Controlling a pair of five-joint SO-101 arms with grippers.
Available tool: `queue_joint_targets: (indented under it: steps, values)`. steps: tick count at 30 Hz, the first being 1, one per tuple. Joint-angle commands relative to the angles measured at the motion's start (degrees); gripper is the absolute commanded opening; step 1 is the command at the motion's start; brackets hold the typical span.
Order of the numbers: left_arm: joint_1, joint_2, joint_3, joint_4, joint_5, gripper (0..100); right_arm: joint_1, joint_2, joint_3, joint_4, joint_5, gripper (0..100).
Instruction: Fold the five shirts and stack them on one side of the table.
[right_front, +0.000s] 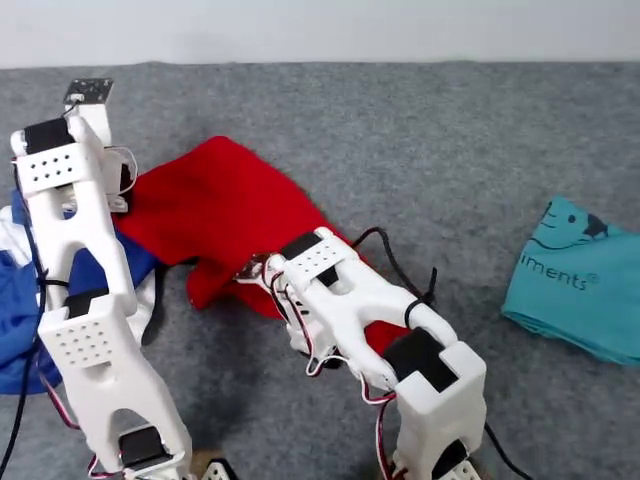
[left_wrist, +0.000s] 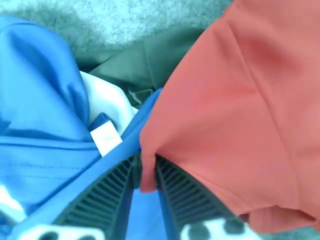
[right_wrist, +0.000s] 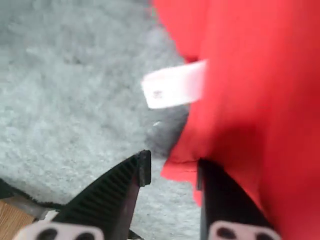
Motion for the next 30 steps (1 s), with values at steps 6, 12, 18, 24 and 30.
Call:
queue_joint_targets:
  steps: [6, 12, 18, 24, 30]
  values:
    - [0.2, -1.0, -0.7, -0.8, 0.1, 1, 1.3, 7.8, -4.2, 1.9, 0.1, 1.0]
    - [1.2, -1.1, -0.7, 1.1, 0.1, 1, 1.3, 5.8, -11.3, 11.9, 0.2, 0.9]
    - [2.9, -4.0, -3.6, 2.8, 0.1, 1, 2.9, -7.8, -20.4, 20.3, 4.7, 0.9]
    - [4.8, -13.6, -5.2, 2.9, 0.2, 1, 13.8, -22.7, -27.3, 21.1, 11.3, 0.9]
    - [5.2, -25.9, -5.4, 2.9, 0.2, 1, 24.0, -32.0, -37.8, 20.4, 17.7, 0.9]
